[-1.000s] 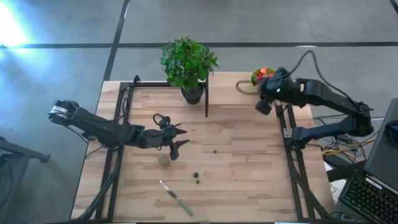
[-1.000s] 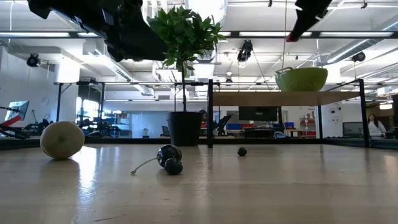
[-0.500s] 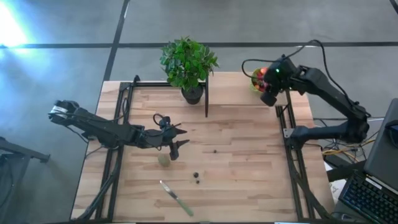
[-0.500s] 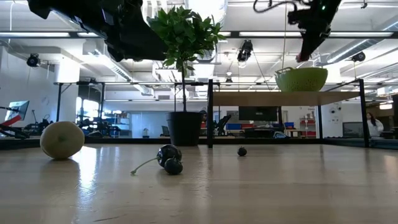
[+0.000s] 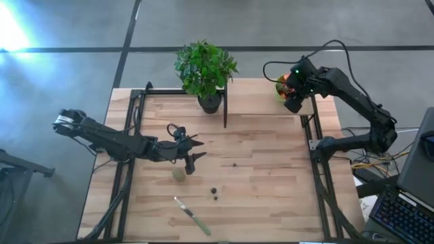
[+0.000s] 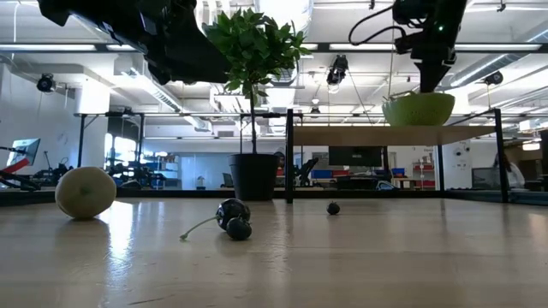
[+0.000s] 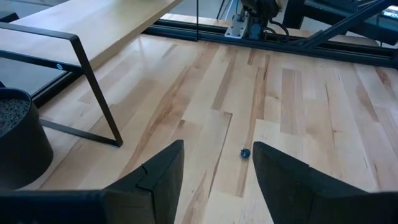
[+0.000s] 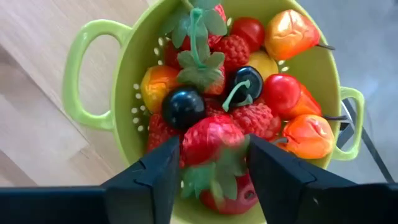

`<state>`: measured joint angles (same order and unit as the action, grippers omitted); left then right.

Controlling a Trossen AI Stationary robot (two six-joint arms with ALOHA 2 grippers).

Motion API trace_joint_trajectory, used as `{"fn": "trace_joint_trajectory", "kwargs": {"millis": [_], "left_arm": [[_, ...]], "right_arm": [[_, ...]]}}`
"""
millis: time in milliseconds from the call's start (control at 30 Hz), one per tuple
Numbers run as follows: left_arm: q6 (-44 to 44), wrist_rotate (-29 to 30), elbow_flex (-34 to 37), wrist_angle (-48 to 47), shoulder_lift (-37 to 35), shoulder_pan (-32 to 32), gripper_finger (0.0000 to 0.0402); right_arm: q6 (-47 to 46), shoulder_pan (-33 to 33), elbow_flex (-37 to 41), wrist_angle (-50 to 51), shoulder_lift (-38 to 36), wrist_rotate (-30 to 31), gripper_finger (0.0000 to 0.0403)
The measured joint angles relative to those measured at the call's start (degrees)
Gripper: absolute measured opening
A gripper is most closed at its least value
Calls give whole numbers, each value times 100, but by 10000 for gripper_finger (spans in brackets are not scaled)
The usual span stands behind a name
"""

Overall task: Pick & Place Fruit
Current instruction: Put the strawberry into the green strainer bowl on the shelf, then put the blueberry into the green strainer bowl on the shelf

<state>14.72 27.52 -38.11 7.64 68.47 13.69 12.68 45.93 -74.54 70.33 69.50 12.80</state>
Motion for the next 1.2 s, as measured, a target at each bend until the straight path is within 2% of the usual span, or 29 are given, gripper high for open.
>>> {"fn": "trace_joint_trajectory", "kwargs": {"millis": [367,600,767,1000,1067,1200], "left_arm": [[0,1,0,17,0,0,197],[2,1,0,40,0,0,197],[2,1,0,46,0,-2,197],[2,1,0,50,0,-9,197],[2,1,0,51,0,-9,197],[2,1,0,52,0,-9,197]], "right_arm": [[1,-2,0,-30,-525,14,233],[131,-43,0,-199,-924,-53,247],[128,-157,0,-558,-1289,-816,230],[-275,-642,-2,-1037,-1652,-2794,208],[-414,-885,-4,-1161,-1697,-3048,203],[-618,-1535,-4,-1420,-1729,-3099,192]]}}
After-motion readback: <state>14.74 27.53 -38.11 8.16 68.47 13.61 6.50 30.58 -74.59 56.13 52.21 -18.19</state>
